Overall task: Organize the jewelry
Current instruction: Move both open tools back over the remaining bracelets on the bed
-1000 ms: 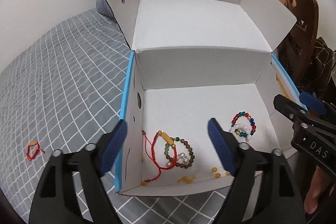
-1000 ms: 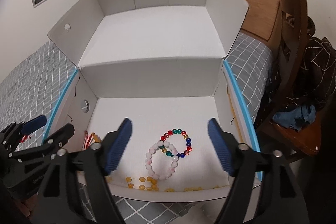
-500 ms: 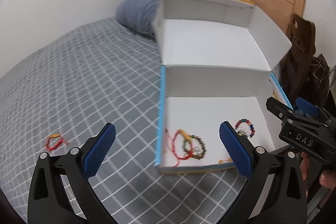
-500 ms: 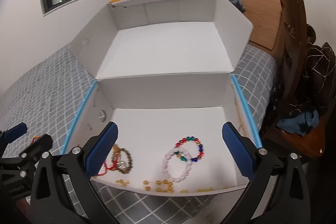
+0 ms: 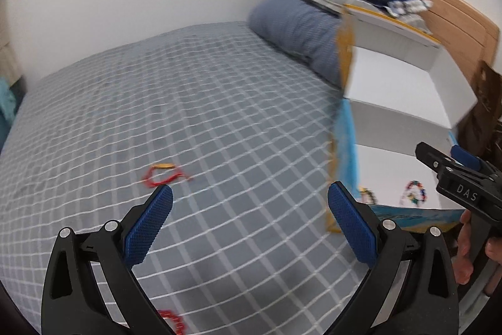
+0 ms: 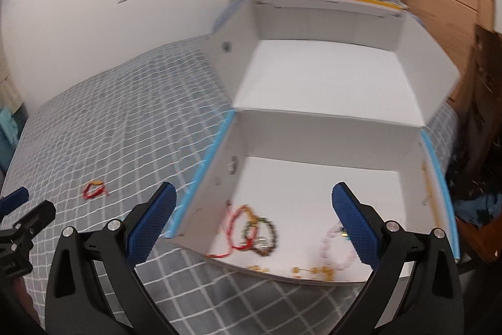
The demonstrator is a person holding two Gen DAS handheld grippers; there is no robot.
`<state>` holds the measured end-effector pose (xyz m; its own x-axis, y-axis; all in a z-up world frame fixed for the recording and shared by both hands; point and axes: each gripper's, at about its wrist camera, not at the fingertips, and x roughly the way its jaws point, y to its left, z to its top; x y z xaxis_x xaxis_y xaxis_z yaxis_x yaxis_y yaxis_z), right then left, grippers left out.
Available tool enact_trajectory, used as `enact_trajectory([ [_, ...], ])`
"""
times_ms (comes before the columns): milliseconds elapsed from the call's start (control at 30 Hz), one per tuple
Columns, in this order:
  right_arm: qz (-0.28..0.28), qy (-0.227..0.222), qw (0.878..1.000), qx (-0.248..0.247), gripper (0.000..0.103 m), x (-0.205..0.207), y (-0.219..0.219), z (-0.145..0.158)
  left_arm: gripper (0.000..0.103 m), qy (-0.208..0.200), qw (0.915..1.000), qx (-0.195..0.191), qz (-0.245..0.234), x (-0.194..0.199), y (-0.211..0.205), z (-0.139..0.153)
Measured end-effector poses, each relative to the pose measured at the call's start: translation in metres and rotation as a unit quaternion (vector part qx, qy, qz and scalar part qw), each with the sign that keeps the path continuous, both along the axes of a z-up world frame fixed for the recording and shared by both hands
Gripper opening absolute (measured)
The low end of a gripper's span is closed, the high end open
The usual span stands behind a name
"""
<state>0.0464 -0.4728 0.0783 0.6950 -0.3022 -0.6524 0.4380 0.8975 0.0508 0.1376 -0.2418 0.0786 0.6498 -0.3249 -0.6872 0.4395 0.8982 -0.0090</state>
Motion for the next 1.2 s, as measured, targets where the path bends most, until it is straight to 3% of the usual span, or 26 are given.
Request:
enact_trajectory([
  [367,0.109,0.003,0.994,-0.008,0.095,0.053,0.090,-0.001,0.097,0.008,0.9966,0.008,0.082,0.007,0.092,-0.005],
  [600,0.186,0.020,0.982,-0.023,0.095,0.093,0.156,-0.013,0.097,0.018,0.9913,0.024,0.128,-0.001,0.146,-0.020],
  [933,0.261,0.110,0.959,-0.029,0.092,0.184,0.222,-0.071,0.097,0.060,0.9803,0.026,0.186,-0.008,0.204,-0.059],
  [1200,0.281,0.176,0.943,-0.026,0.089,0.249,0.251,-0.117,0.097,0.102,0.9780,0.021,0.181,-0.019,0.205,-0.103],
])
